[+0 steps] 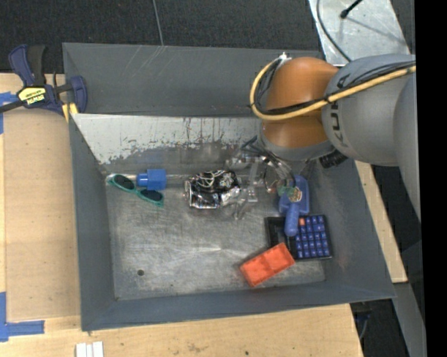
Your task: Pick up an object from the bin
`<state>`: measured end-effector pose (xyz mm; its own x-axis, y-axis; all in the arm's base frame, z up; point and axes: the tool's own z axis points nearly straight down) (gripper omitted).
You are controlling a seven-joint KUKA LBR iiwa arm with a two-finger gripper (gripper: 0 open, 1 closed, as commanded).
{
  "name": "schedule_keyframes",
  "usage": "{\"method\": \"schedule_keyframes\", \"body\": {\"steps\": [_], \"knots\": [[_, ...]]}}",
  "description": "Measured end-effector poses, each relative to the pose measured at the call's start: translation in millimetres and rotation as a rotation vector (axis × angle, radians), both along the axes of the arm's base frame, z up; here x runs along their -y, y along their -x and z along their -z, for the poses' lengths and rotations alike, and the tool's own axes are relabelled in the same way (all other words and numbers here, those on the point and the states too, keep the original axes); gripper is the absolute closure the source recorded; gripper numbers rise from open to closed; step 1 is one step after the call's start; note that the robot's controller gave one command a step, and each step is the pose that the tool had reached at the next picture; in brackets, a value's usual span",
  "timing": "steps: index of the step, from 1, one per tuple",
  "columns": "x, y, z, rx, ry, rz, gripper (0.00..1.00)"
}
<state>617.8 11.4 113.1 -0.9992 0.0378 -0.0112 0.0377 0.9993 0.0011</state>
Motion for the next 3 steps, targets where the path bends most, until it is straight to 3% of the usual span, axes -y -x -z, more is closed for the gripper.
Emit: {"method": "schedule_keyframes", "body": {"steps": [1,2,3], "knots": [[-31.2,-6.2,35.9,-0.006,0.005,0.081,1.00],[-31.3,-6.2,35.9,-0.006,0.005,0.081,1.00],[-28.7,4.4,-91.0,-0.008,0.000,0.076,1.00]]}}
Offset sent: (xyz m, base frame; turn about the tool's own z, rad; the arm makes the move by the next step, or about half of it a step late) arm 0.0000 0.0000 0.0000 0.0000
